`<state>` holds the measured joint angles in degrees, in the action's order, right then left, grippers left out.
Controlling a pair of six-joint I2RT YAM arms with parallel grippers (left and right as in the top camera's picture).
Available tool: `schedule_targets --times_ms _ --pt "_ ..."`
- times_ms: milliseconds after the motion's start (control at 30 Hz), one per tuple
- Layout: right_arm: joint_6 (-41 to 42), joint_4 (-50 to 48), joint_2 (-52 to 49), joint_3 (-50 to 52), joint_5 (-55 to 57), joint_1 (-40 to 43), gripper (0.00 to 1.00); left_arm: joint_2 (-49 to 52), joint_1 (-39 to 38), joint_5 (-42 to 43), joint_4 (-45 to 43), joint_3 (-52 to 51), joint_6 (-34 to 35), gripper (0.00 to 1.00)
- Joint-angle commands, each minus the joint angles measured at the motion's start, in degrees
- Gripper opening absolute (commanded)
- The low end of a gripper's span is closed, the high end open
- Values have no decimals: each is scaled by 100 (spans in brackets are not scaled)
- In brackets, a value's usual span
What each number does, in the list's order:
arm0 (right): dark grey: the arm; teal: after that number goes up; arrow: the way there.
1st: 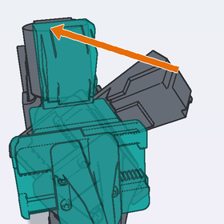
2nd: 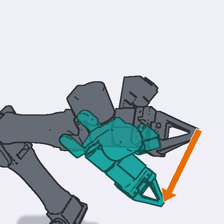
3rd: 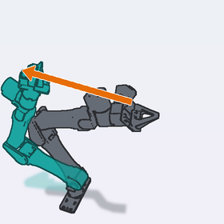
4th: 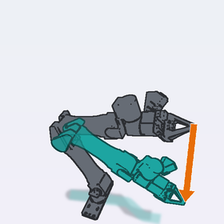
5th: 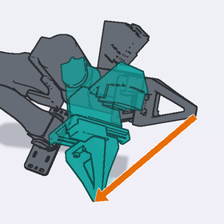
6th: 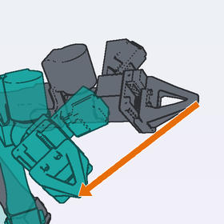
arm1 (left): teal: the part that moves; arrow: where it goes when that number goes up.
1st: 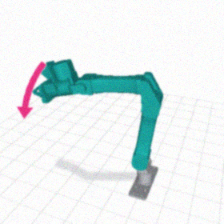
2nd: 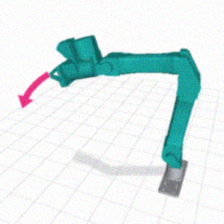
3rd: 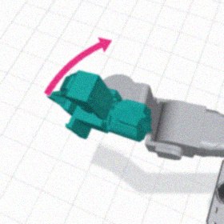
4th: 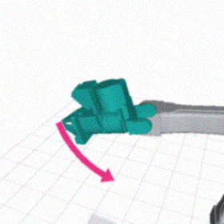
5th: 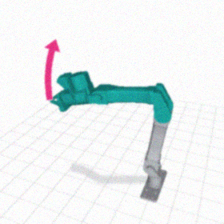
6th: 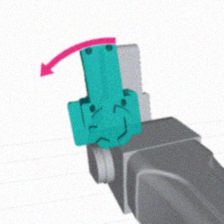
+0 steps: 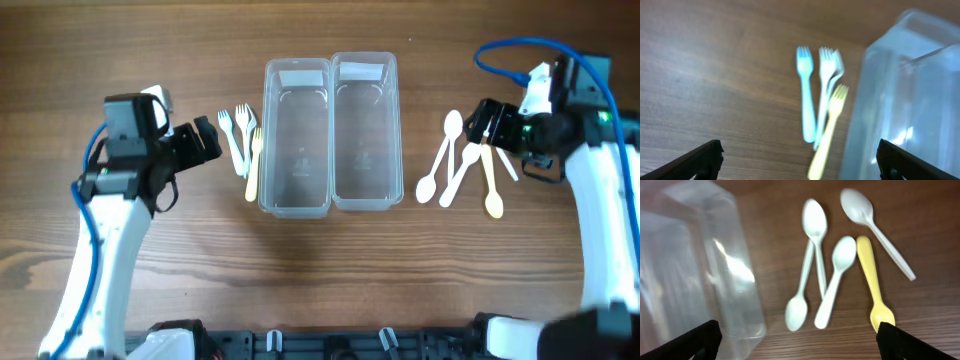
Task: Pack container
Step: 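Move the right gripper over the spoons and grasp a white spoon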
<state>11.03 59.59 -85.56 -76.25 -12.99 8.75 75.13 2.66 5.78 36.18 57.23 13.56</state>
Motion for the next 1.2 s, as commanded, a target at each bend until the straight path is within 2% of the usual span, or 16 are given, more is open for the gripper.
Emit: schedule_targets --times_ms 0,100,133,267,367,533,867,1167 --pt "155 -44 -459 -138 9 61 100 271 -24 -232 7 125 -160 100" --pt "175 -173 -737 -96 9 61 100 343 -24 -245 -33 122 -160 100" --pt "278 -214 -833 -81 11 61 96 343 -26 -245 -33 122 -160 100" --pt "581 -378 -1244 -26 181 61 71 343 -24 -245 -28 122 -160 100" --pt "905 -439 -1561 -24 560 61 68 341 -24 -245 -31 122 -160 100" --pt "874 -498 -2026 -24 684 59 66 341 -24 -245 -31 122 -160 100" --pt "866 -568 -2946 -15 570 -2 35 341 -26 -245 -31 122 -160 100" --pt "852 -664 -3161 44 592 -133 34 343 -26 -245 -31 122 -160 100"
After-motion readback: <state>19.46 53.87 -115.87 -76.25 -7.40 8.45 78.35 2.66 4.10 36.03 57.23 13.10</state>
